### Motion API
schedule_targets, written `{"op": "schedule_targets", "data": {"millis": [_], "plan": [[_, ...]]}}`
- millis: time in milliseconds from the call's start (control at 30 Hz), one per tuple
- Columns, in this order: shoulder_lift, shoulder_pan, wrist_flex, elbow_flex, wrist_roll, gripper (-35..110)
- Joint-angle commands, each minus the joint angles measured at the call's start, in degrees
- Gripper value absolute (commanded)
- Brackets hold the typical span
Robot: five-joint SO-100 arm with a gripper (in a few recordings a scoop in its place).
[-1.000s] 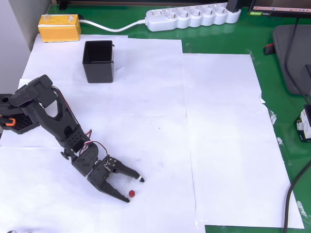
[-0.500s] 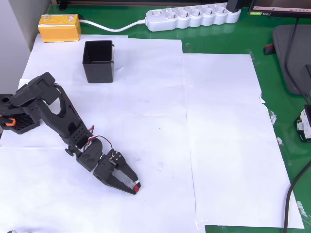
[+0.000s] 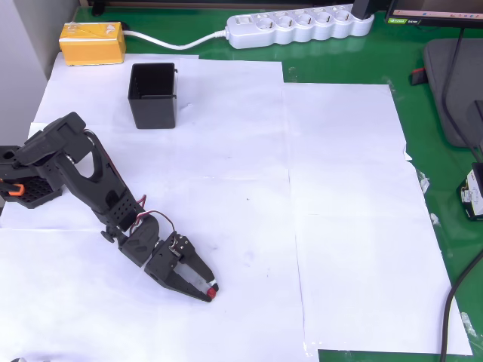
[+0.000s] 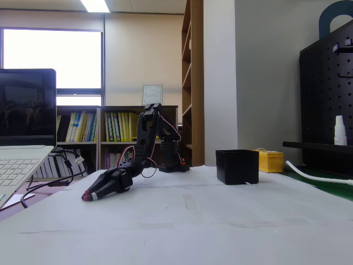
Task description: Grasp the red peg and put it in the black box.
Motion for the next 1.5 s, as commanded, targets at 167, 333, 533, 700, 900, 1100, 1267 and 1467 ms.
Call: {"op": "schedule_targets", "data": {"millis": [167, 333, 533, 700, 900, 1100, 1267, 1467], "plan": [[-29.44, -1.32, 31.38, -0.44, 0.26, 0], [-39.38, -3.16, 68.2, 13.62, 1.76, 0], [-41.13, -6.42, 106.35, 37.62, 6.59, 0], [-41.04, -9.49, 123.31, 46.23, 8.0, 0], [-41.13, -14.68, 135.44, 46.67, 10.37, 0], [-41.4, -21.01, 142.29, 46.76, 14.77, 0], [-43.86, -28.74, 144.4, 43.68, 20.3, 0], [-50.1, -40.43, 144.58, 36.65, 26.98, 0]]}}
